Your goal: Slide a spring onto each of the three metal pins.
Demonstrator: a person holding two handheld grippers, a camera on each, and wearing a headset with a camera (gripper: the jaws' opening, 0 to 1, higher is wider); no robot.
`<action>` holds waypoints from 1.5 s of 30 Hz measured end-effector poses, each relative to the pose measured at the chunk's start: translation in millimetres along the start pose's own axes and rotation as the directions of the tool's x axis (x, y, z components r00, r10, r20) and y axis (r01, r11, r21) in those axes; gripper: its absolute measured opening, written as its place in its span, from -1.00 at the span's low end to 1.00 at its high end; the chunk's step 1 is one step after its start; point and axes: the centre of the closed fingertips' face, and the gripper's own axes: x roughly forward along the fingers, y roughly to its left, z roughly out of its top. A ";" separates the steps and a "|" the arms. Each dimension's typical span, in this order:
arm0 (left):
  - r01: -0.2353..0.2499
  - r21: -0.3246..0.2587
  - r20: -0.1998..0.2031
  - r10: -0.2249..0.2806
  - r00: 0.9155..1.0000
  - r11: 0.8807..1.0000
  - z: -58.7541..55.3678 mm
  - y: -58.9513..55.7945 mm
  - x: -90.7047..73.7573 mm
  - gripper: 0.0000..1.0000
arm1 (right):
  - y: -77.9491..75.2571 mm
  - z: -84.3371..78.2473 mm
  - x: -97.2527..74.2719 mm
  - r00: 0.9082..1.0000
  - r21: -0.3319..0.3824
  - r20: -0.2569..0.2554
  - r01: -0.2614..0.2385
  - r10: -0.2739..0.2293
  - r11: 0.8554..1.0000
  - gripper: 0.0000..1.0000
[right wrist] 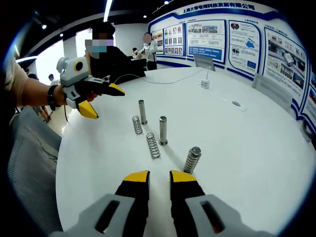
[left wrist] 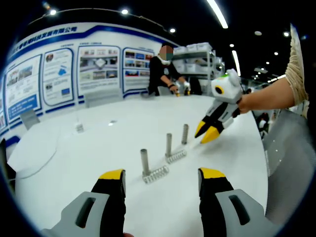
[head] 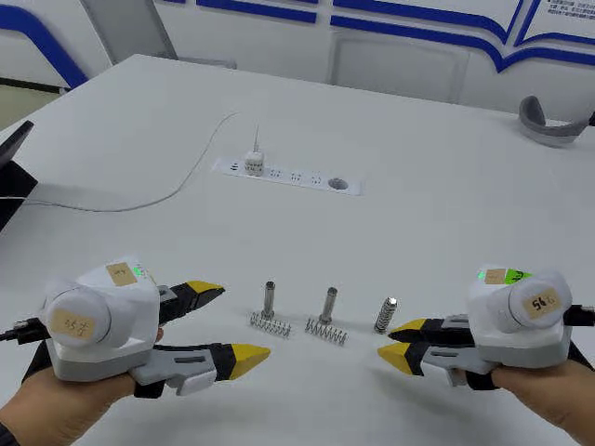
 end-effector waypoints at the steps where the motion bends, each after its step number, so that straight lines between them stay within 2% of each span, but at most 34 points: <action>1: 0.001 0.000 -0.001 -0.001 1.000 1.000 0.1 -0.5 -0.3 0.20 | 1.8 2.5 2.8 1.000 -0.011 0.001 -0.005 0.005 1.000 -0.66; 12: 0.001 0.000 -0.006 -0.001 1.000 1.000 -1.2 -1.8 -0.1 0.20 | 7.5 14.9 29.9 0.999 -0.075 -0.016 -0.043 0.042 0.996 -0.66; 19: 0.003 -0.002 -0.007 -0.003 1.000 1.000 -2.6 -2.6 0.2 0.20 | 6.5 16.1 41.9 0.998 -0.116 -0.046 -0.050 0.045 0.992 -0.66; 31: 0.009 -0.002 -0.014 -0.009 1.000 1.000 -5.6 -5.2 1.4 0.19 | 6.9 11.0 52.3 0.994 -0.125 -0.093 -0.075 0.063 0.989 -0.68; 45: 0.011 -0.007 -0.020 -0.011 1.000 1.000 -8.8 -7.1 1.0 0.18 | 8.2 7.9 55.7 0.989 -0.125 -0.124 -0.094 0.079 0.988 -0.72</action>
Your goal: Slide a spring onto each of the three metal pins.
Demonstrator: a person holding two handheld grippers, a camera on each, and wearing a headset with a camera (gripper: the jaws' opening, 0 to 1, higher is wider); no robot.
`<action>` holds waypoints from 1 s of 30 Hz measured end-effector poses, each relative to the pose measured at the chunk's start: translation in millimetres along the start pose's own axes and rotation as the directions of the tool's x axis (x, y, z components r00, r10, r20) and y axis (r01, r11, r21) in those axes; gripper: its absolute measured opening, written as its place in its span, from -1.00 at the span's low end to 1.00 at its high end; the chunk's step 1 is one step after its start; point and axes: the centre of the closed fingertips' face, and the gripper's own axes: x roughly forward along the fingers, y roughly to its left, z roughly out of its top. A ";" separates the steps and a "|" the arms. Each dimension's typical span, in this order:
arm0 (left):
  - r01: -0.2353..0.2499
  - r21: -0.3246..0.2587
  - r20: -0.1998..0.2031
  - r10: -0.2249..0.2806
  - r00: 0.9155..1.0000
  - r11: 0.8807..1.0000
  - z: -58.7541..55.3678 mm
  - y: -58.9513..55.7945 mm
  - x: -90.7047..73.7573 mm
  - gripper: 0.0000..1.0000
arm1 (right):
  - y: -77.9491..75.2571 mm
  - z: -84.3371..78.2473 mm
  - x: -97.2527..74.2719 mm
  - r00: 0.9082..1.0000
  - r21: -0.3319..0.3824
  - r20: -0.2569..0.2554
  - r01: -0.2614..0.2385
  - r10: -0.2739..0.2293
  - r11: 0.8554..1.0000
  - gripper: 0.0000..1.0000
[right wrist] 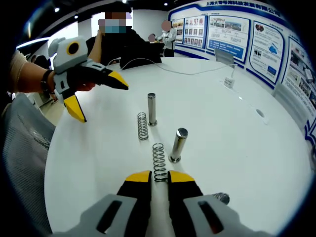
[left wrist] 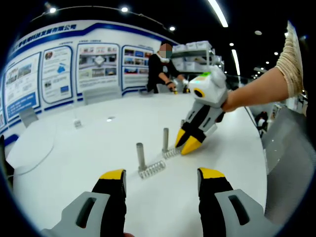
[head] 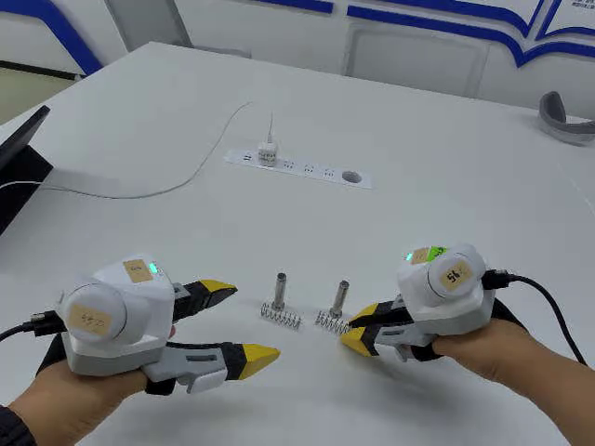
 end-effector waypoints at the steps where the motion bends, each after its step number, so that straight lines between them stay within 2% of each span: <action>1: 0.002 -0.001 -0.001 -0.002 1.000 1.000 -0.3 -0.4 0.0 0.18 | -0.1 0.1 0.2 1.000 0.002 0.000 -0.001 0.001 1.000 -0.72; 18: 0.005 -0.004 -0.004 -0.005 1.000 1.000 -3.4 -1.5 -1.5 0.16 | 4.8 -3.2 -1.6 1.000 0.000 -0.014 -0.013 0.013 1.000 -0.77; 23: 0.016 0.001 -0.009 -0.016 1.000 1.000 -4.5 -5.7 -0.2 0.14 | 7.8 -1.0 -8.5 1.000 -0.009 -0.008 -0.016 0.016 1.000 -0.77; 30: 0.044 0.007 -0.007 -0.044 0.999 0.999 -4.7 -15.0 5.3 0.09 | 22.8 7.6 -22.4 0.999 -0.061 -0.001 -0.054 0.054 0.997 -0.77</action>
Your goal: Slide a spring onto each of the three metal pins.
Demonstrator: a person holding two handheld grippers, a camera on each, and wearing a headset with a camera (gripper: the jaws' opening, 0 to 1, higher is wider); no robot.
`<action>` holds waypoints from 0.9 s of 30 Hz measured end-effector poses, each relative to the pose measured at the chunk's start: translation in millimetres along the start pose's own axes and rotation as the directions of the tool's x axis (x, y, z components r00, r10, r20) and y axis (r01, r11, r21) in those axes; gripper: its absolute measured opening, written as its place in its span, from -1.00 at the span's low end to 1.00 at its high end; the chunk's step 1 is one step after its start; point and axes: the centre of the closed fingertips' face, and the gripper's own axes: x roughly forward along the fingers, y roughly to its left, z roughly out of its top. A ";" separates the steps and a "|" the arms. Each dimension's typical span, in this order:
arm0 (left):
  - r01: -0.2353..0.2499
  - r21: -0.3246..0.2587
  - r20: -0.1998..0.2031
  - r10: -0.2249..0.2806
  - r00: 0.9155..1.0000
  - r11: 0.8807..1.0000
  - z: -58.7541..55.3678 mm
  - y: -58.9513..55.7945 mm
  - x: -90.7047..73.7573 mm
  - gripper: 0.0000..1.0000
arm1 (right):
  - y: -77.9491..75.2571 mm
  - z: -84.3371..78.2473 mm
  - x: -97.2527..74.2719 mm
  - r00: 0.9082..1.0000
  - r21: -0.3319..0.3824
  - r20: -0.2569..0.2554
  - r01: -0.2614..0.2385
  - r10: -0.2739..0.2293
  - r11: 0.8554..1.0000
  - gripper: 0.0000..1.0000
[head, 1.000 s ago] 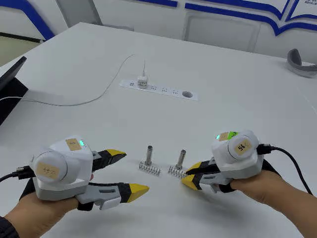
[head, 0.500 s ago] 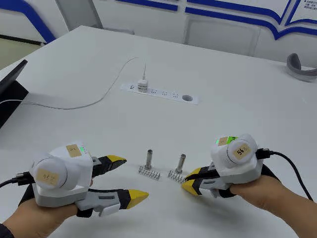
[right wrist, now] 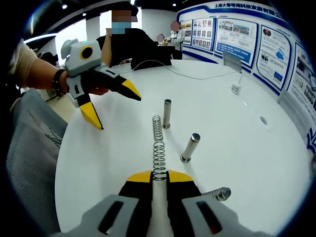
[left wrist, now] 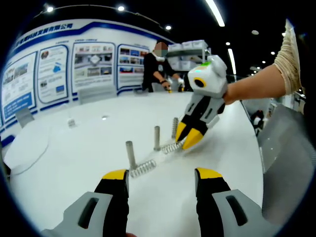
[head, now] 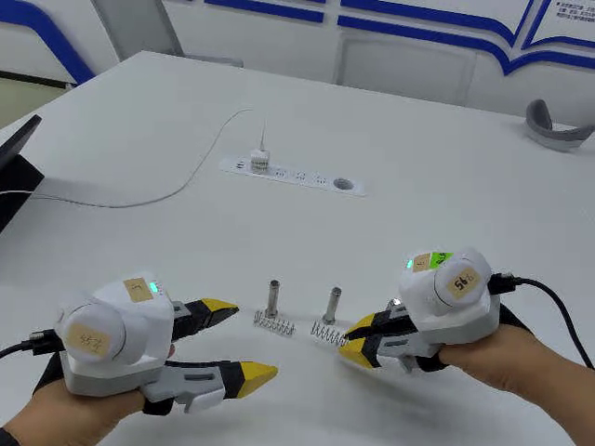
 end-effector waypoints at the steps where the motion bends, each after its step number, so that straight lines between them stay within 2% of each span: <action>1: 0.006 0.004 0.001 -0.006 1.000 1.000 0.9 -2.1 1.3 0.08 | 3.1 2.3 -1.2 1.000 -0.008 0.003 -0.009 0.009 1.000 -0.77; 12: 0.060 0.042 -0.003 -0.060 0.998 0.997 5.4 -19.1 9.6 -0.04 | 20.4 17.8 -6.2 0.998 -0.091 0.007 -0.069 0.070 0.993 -0.77; 27: 0.114 0.097 -0.007 -0.114 0.993 0.989 10.0 -37.1 16.1 -0.25 | 38.8 25.9 -8.7 0.989 -0.203 -0.031 -0.148 0.144 0.968 -0.77</action>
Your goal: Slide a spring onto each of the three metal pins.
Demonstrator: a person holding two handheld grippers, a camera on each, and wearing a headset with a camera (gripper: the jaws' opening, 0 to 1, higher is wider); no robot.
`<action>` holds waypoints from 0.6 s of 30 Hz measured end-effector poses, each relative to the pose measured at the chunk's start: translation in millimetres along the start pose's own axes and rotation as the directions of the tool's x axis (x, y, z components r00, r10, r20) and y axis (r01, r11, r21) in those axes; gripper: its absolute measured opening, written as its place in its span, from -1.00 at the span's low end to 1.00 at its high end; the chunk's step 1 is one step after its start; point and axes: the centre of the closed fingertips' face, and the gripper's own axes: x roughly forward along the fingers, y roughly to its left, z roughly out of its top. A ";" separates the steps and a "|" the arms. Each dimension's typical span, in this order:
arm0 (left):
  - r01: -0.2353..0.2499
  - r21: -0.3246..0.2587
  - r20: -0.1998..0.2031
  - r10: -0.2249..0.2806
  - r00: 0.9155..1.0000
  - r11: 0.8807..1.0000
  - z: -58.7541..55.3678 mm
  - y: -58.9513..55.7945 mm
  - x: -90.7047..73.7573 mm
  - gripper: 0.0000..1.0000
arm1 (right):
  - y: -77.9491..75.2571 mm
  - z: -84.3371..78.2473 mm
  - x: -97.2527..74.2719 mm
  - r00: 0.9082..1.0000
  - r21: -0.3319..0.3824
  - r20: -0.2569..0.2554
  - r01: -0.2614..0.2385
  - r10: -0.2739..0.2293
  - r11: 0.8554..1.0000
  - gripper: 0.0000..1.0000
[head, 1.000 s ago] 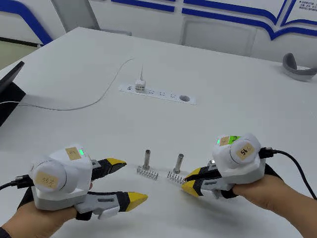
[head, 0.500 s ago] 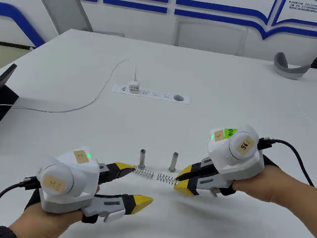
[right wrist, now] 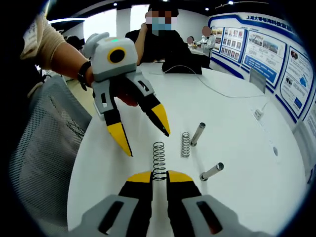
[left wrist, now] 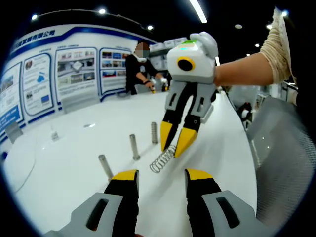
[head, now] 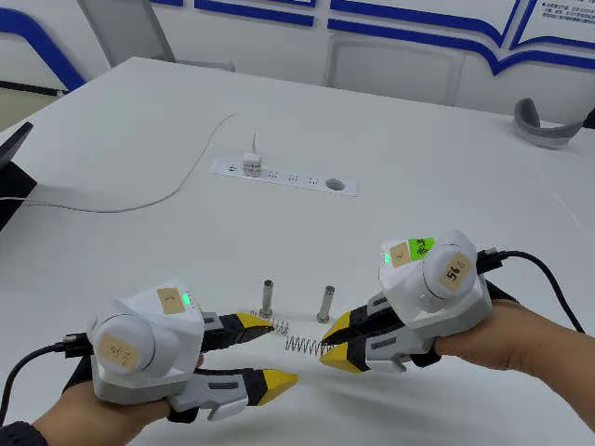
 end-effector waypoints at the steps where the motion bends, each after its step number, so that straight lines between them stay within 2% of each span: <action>1: 0.002 0.003 0.000 -0.002 1.000 1.000 0.3 -1.1 0.3 -0.25 | 0.5 0.6 -0.4 1.000 -0.005 -0.002 -0.003 0.003 1.000 -0.77; 6: 0.019 0.027 -0.008 -0.019 1.000 0.999 -0.2 -6.5 2.0 -0.30 | 3.0 3.2 -1.4 1.000 -0.029 -0.005 -0.016 0.016 0.999 -0.77; 11: 0.032 0.041 -0.011 -0.032 0.999 0.999 -0.1 -9.5 3.0 -0.34 | 11.2 0.0 1.1 0.998 -0.057 -0.031 -0.049 0.047 0.997 -0.77; 18: 0.047 0.066 -0.010 -0.046 0.999 0.997 -0.1 -11.9 3.9 -0.50 | 14.9 1.9 1.6 0.997 -0.076 -0.043 -0.070 0.067 0.995 -0.77</action>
